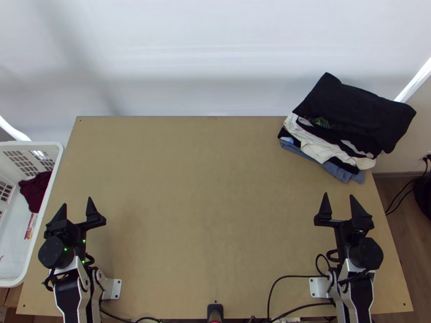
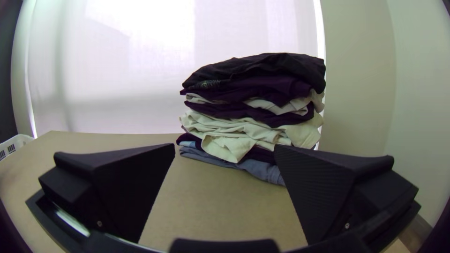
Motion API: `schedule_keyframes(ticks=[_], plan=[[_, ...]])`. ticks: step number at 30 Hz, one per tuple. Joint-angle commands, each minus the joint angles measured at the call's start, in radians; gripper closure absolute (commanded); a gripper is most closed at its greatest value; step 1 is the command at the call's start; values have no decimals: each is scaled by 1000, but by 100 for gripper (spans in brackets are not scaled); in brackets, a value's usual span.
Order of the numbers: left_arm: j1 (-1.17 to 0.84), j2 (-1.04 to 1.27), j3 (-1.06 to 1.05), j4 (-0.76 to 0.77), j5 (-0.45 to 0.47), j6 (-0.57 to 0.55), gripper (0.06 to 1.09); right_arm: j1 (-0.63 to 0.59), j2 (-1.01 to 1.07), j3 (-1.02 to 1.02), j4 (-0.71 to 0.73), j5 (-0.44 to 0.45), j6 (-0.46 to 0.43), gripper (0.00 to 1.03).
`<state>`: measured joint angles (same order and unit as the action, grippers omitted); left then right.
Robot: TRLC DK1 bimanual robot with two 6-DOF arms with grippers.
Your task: Fold the t-shirt
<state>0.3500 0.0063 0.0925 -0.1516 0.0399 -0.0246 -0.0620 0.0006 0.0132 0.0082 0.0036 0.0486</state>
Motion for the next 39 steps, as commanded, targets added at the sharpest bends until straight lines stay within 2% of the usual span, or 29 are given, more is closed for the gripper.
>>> schedule_keyframes(ticks=[1,17,22,26,30,35,39], plan=[[7,-6,-34,-32,0,20,10,-6,-2,-4,-20,9,4,4],[-8,-2,-34,-34,-2,23,10,-6,-2,-4,-20,9,4,4],[69,-8,-36,-20,-6,35,10,-6,-2,-4,-20,9,4,4],[253,-3,21,-14,-9,-5,11,-6,-2,-4,-20,9,4,4],[291,121,193,-77,-9,-43,11,-6,-2,-4,-20,9,4,4],[297,457,532,-230,-8,-156,11,-6,-2,-4,-20,9,4,4],[320,727,793,-355,20,-202,10,-6,-2,-4,-20,9,4,4]])
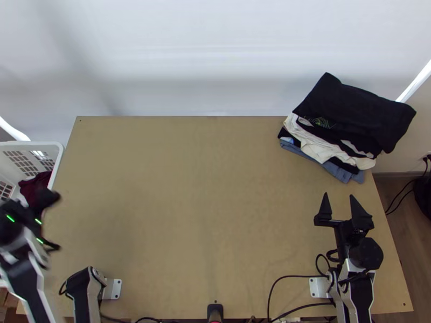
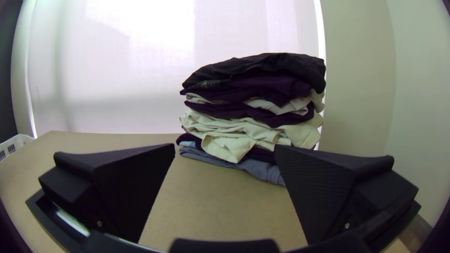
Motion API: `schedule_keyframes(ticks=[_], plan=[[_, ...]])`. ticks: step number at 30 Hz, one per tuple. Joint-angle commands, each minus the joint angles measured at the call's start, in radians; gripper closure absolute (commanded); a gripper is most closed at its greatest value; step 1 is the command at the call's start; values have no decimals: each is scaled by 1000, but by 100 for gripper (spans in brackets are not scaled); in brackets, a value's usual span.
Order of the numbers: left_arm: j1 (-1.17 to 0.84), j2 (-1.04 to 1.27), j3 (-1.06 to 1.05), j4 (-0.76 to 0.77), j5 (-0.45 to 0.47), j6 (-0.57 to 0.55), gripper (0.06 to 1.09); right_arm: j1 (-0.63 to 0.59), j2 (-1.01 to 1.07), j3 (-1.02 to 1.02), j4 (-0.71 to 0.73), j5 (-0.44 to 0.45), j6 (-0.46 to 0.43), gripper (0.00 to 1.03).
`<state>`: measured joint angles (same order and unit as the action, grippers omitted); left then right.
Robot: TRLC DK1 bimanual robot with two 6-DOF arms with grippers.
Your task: Fold the t-shirt
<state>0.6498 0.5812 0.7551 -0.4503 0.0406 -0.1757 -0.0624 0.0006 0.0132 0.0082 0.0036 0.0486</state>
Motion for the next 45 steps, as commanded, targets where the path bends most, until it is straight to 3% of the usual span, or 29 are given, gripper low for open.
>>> schedule_keyframes(ticks=[1,3,7,15,19,24,28,37,45], plan=[[44,220,188,-91,42,-53,10,-7,-2,-4,-20,9,4,4],[113,362,311,-172,134,-73,10,-5,-2,-4,-20,9,4,4],[211,611,495,-212,229,-79,10,-7,-2,-4,-20,9,4,4],[349,1154,860,-248,258,-77,10,-5,-2,-4,-20,9,4,4],[393,1448,1104,-404,337,-36,10,-5,-2,-4,-20,9,4,4],[416,1769,1356,-527,349,19,10,-5,-2,-4,-20,9,4,4],[422,1935,1452,-519,347,67,10,-5,-2,-4,-20,9,4,4],[415,2134,1461,-393,334,136,10,-5,-2,-4,-20,9,4,4],[412,2246,1460,-252,268,173,11,-5,-2,-4,-20,9,4,4]])
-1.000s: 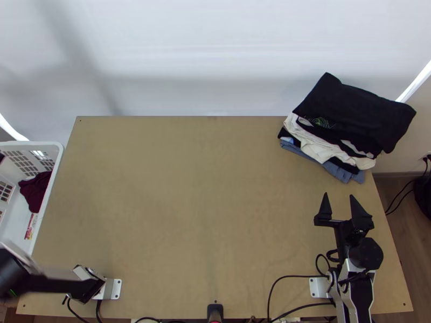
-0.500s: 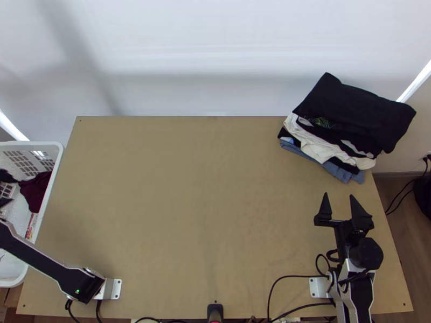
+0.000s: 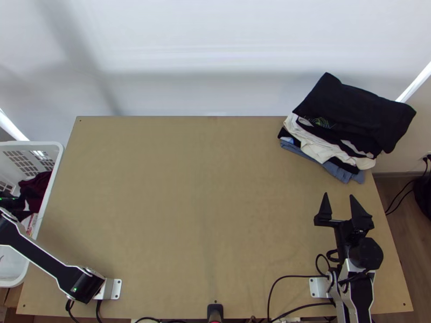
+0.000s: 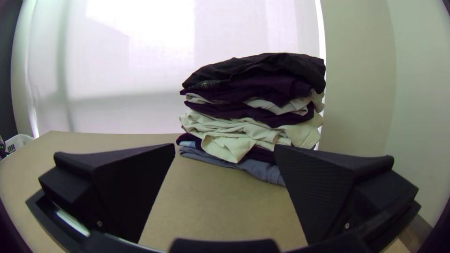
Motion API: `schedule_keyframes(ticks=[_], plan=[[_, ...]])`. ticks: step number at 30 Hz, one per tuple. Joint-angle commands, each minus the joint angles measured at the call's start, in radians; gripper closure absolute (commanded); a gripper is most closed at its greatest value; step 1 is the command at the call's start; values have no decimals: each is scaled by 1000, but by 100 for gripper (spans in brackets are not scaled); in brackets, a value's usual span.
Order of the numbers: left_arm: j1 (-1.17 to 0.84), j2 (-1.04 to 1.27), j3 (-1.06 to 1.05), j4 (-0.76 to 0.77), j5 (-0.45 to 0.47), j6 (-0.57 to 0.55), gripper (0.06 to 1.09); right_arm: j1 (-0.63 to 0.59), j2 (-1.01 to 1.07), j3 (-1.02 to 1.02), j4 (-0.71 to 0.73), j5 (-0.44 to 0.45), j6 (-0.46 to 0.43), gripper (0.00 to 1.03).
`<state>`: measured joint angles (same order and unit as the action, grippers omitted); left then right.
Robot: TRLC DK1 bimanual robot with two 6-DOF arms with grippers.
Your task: Fold the t-shirt
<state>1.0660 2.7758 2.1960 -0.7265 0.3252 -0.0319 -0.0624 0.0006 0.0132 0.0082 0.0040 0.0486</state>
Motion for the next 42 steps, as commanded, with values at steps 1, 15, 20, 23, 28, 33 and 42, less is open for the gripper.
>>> schedule_keyframes(ticks=[1,15,20,23,28,33,42], plan=[[-6,64,19,33,-18,33,11,-5,-2,-4,-20,8,4,4],[-43,114,-1,128,-86,82,40,-5,-2,-4,-20,7,4,4],[-37,82,-2,174,-69,110,105,-5,-2,-4,-20,8,4,4],[-32,28,-1,173,-52,107,105,-5,-2,-4,-20,8,4,4],[-14,-128,-2,139,-32,70,105,-5,-2,-4,-20,8,4,4],[12,-329,-2,110,5,23,105,-5,-2,-4,-20,8,4,4],[37,-677,-1,110,32,-94,105,-5,-2,-4,-20,8,4,4]])
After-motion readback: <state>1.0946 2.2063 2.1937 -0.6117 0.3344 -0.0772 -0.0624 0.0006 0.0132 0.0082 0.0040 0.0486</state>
